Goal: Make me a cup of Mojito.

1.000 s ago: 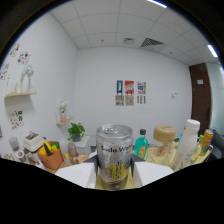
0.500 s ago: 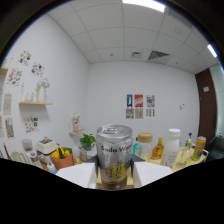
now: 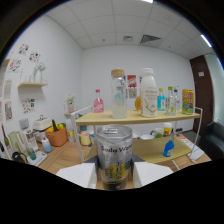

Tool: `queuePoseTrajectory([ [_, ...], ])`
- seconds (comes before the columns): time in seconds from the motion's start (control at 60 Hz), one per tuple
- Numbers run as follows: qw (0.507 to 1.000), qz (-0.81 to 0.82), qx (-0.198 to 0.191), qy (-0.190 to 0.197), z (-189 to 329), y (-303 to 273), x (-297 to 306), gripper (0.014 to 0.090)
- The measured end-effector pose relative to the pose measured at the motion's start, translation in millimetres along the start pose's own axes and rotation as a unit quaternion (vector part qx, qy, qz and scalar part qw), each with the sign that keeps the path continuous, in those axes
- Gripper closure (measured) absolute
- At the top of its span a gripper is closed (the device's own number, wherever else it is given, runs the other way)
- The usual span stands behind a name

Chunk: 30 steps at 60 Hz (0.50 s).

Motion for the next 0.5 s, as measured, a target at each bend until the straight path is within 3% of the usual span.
queuePoseTrajectory([
  [0.217, 0.999, 0.024, -0.03, -0.002, 9.0, 61.7, 8.6, 0.055],
  [0.5, 0.949, 0.315, -0.034, -0.014, 27.0, 77.7, 33.5, 0.0549],
])
